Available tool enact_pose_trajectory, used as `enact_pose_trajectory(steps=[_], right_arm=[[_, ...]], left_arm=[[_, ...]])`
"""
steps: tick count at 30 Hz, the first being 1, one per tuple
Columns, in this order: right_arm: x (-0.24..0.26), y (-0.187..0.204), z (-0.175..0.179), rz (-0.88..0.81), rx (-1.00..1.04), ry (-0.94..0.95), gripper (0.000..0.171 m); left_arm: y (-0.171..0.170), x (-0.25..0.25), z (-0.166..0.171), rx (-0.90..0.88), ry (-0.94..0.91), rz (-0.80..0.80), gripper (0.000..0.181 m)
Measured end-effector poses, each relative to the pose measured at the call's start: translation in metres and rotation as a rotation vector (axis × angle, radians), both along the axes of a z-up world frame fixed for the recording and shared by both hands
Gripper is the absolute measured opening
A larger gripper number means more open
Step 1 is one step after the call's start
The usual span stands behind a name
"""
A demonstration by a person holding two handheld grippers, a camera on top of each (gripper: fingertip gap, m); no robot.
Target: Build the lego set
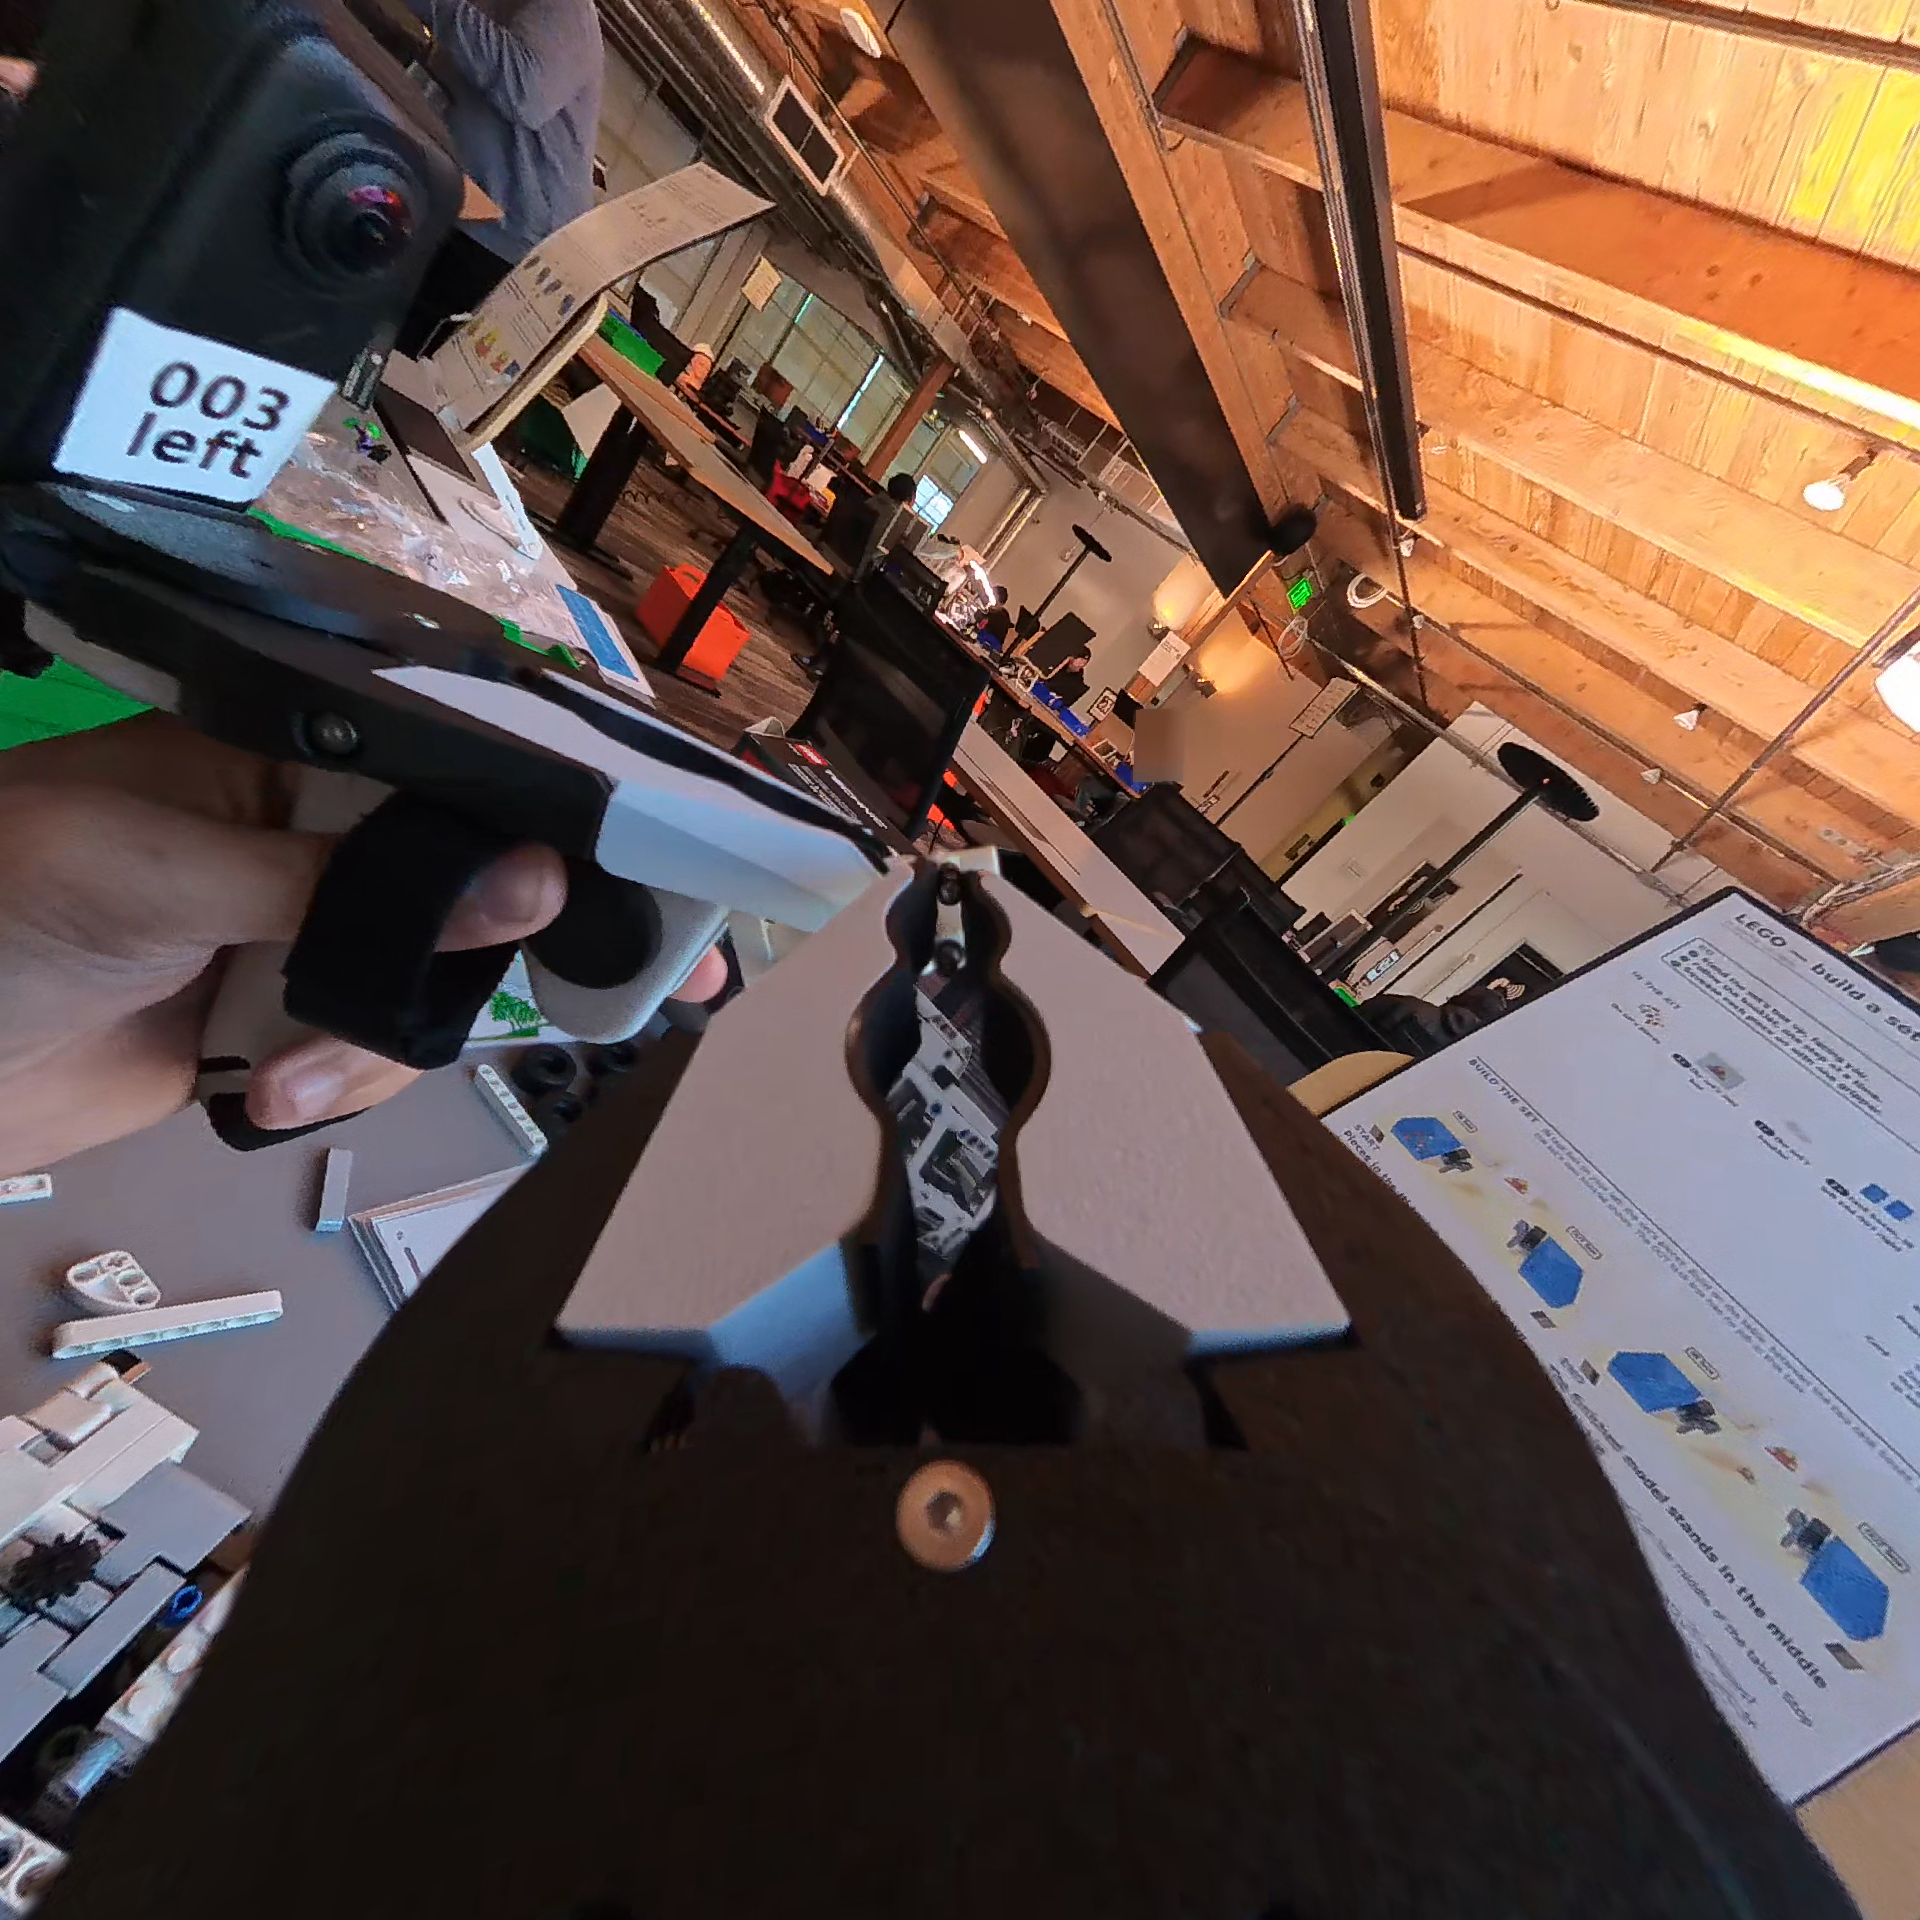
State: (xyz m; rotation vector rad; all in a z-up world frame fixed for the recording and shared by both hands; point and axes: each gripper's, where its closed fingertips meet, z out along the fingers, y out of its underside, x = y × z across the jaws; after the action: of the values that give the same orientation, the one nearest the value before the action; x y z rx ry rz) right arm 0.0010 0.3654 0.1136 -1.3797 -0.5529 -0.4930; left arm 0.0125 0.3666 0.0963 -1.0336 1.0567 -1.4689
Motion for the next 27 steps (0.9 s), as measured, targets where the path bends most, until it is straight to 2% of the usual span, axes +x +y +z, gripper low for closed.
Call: enact_pose_trajectory(steps=[27], right_arm=[[0.004,0.002,-0.005,-0.001,-0.021,0.002,0.003]], left_arm=[[0.007,0.007,-0.004,0.030,0.036,0.033,0.006]])
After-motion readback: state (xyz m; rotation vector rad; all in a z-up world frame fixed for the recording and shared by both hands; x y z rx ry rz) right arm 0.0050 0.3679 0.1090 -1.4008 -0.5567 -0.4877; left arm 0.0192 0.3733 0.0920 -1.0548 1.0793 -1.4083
